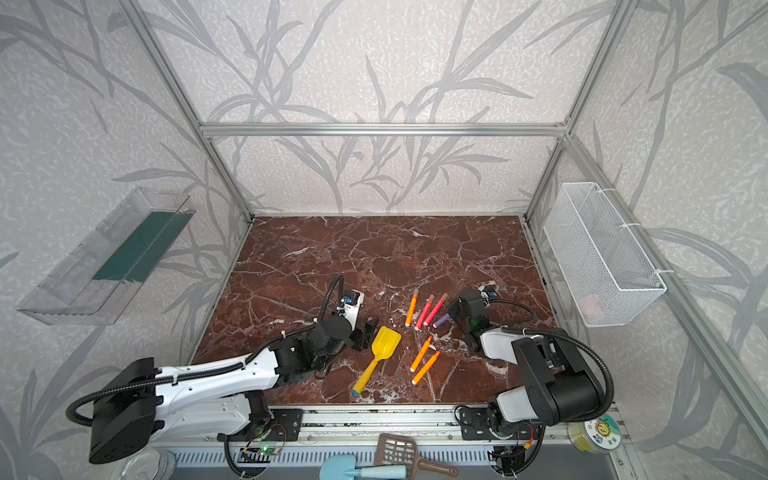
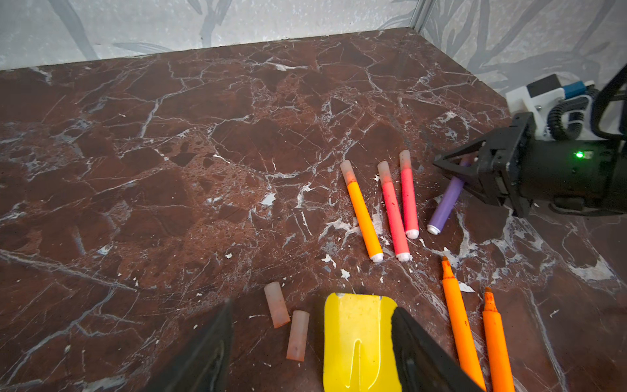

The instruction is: Insert the pens into the pen caps

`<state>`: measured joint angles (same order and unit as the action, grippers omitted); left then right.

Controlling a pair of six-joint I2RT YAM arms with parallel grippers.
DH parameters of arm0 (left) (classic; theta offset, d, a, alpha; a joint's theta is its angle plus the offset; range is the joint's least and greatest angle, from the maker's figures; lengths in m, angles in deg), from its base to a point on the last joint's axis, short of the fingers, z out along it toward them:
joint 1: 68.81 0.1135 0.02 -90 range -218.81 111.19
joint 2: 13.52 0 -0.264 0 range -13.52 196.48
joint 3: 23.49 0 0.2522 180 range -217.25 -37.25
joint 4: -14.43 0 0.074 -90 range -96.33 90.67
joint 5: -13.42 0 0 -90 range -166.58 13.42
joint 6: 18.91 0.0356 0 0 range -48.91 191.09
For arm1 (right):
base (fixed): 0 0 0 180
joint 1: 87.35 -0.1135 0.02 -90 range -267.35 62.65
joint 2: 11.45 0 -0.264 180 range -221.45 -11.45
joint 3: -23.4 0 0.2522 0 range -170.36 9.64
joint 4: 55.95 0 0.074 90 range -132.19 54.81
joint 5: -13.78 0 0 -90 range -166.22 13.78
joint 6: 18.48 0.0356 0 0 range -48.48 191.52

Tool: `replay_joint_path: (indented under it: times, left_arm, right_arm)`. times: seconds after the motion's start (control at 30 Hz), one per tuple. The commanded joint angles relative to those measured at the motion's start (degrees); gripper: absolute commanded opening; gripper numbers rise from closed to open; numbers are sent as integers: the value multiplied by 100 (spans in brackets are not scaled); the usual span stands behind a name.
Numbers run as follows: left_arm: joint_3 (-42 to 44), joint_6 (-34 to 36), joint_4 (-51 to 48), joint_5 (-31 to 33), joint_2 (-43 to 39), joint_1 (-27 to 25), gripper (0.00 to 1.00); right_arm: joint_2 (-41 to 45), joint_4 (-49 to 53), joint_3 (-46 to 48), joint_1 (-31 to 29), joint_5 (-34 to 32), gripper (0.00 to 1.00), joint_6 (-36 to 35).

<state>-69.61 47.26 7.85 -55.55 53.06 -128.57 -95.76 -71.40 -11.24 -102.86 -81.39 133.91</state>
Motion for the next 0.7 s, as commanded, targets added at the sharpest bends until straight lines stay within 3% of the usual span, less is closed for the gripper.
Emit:
replay_joint_path:
  times: [0.0, 0.23, 0.67]
  left_arm:
    - [-268, 112, -197, -271, 80, 2, 74]
    - [-459, 85, -494, -556, 206, -83, 71]
    - [-700, 248, -810, -236, 466, -887, 70]
  right_arm:
    - [-460, 123, 125, 82, -145, 8, -90]
    - [-906, -222, 146, 233, 116, 25, -17]
    - [-323, 181, 231, 290, 178, 42, -170]
